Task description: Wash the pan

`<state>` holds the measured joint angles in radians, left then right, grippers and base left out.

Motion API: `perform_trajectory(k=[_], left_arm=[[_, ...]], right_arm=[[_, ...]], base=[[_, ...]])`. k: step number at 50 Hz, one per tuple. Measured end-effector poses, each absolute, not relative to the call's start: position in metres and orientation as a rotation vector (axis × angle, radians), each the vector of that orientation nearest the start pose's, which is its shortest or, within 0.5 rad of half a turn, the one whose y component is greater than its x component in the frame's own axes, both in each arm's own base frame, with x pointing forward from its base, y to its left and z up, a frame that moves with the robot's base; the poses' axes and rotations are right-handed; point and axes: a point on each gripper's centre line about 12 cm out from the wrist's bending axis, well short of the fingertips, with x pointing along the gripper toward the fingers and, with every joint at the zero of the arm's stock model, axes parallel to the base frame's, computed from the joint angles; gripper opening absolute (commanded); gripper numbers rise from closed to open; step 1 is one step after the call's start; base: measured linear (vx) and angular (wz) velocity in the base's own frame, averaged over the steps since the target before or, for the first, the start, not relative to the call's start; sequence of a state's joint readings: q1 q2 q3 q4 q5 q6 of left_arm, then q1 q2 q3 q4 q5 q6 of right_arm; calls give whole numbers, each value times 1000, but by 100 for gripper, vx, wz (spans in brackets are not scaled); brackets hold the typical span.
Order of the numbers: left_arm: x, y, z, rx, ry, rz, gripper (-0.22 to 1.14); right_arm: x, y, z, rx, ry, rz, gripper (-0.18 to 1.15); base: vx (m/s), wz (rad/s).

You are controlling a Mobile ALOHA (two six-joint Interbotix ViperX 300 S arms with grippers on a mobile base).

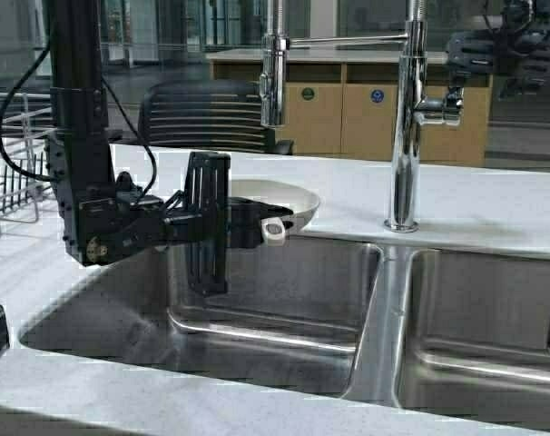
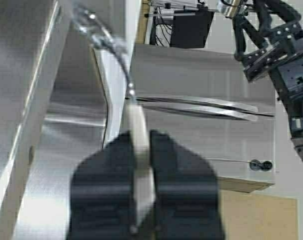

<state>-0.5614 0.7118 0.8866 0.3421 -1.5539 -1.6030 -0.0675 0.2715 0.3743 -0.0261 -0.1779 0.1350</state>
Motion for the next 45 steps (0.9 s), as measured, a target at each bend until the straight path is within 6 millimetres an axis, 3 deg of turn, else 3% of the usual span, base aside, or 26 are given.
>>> perform_trajectory(k=[15, 22, 27, 33, 38, 45], left_arm=[[270, -216, 10, -1471, 752, -658, 2], [271, -217, 10, -1472, 748, -660, 2], [271, -217, 10, -1471, 749, -661, 2], [271, -217, 10, -1471, 748, -662, 2], [271, -219, 11, -1470, 749, -668, 2], [272, -217, 11, -1472, 744, -664, 2]], right_arm=[[468, -56, 182, 153, 447, -145, 102], [463, -64, 207, 153, 391, -160, 102], [455, -85, 237, 163, 322, -205, 102], [448, -94, 251, 170, 288, -226, 100], [446, -91, 239, 173, 319, -222, 82], [451, -85, 204, 206, 413, -220, 29]], base=[[0, 0], [0, 0], [0, 0], [0, -2], [-1, -2], [-1, -1]])
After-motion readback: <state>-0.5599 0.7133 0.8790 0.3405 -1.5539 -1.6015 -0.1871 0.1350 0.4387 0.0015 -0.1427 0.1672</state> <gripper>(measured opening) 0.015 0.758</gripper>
